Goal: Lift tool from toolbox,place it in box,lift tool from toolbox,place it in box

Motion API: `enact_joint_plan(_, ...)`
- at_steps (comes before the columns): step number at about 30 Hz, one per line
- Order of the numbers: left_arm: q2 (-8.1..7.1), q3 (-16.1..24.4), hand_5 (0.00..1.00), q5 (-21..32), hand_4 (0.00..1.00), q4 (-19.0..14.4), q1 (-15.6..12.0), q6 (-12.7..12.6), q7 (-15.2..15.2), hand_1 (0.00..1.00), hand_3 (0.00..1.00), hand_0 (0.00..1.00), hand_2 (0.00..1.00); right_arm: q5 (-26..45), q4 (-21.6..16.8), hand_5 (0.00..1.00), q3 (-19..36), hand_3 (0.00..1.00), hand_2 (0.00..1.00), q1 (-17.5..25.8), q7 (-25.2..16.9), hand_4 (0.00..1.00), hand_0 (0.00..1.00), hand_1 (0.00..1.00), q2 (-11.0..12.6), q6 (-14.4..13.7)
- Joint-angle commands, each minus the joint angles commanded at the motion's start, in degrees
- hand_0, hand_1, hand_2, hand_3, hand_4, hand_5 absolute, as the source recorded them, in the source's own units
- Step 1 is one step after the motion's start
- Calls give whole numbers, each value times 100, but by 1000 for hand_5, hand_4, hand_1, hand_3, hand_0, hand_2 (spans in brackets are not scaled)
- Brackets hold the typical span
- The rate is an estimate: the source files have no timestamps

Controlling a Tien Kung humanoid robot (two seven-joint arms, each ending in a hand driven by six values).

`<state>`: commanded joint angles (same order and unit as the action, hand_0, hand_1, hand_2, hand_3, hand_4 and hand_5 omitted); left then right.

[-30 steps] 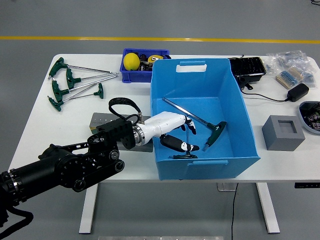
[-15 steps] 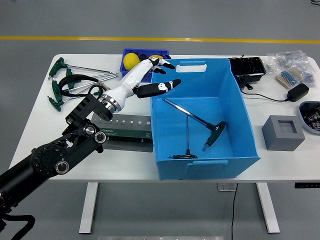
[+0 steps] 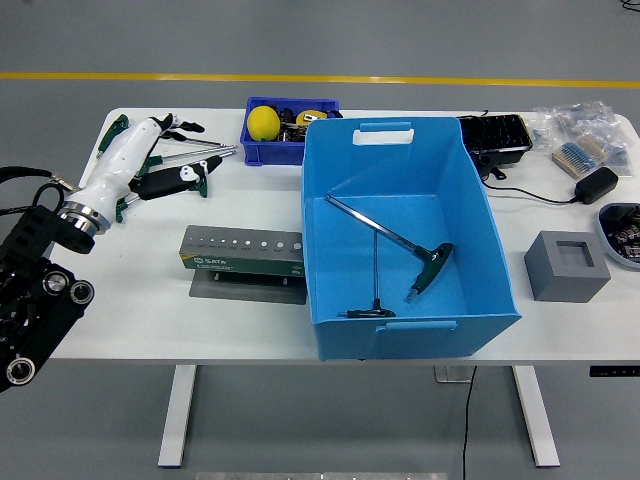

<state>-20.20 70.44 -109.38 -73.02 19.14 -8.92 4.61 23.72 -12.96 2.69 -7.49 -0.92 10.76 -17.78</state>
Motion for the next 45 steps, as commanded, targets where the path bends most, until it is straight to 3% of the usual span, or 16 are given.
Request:
enact_joint_plan(4, -165, 244, 528, -465, 961, 26, -190, 405, -115, 792, 758, 809, 853, -41, 4, 687, 27, 552, 727, 4, 15, 788, 694, 671, -3, -4)
enact_joint_plan(5, -186, 250, 493, -580, 998, 27, -212, 476, -144, 881, 799, 900, 929, -53, 4, 687, 32, 552, 726, 3, 18, 787, 694, 671, -3, -5)
enact_joint_plan(10, -332, -52, 493, -1174, 998, 54, -208, 1077, -267, 881, 799, 900, 929, -100, 4, 687, 56, 552, 726, -3, 36, 787, 694, 671, -12, -13)
enact_joint_plan(11, -357, -133, 438, -1202, 998, 51, -192, 1173, -250, 923, 845, 962, 966, -100, 3, 687, 57, 552, 725, -4, 37, 786, 694, 671, -14, -15)
enact_joint_plan(15, -455, -493, 438, -1203, 998, -2, -56, 1384, -152, 923, 845, 962, 966, -110, 4, 687, 73, 552, 725, -4, 44, 786, 694, 671, -19, -21)
enact_joint_plan(20, -530, -993, 429, -1029, 998, 64, 231, 1428, -135, 931, 859, 960, 967, -129, 3, 687, 89, 552, 726, -7, 54, 786, 694, 670, -21, -28)
enact_joint_plan(23, -484, -1178, 429, -965, 998, 191, 402, 1408, -163, 931, 859, 960, 967, -162, 2, 687, 105, 552, 726, -8, 65, 786, 694, 670, -20, -30)
enact_joint_plan(29, -165, -1191, 429, -978, 998, 668, 611, 1417, -212, 930, 868, 962, 965, -202, 0, 687, 126, 552, 726, -14, 75, 785, 693, 671, -23, -36)
enact_joint_plan(34, 3, -1316, 434, -971, 998, 1087, 813, 1528, -300, 924, 849, 954, 953, -261, -2, 688, 154, 552, 726, -25, 92, 786, 692, 670, -22, -41)
enact_joint_plan(45, 46, -1653, 437, -945, 998, 1426, 1017, 1686, -401, 921, 835, 950, 943, -233, 0, 690, 136, 552, 725, -28, 88, 786, 693, 670, -24, -40)
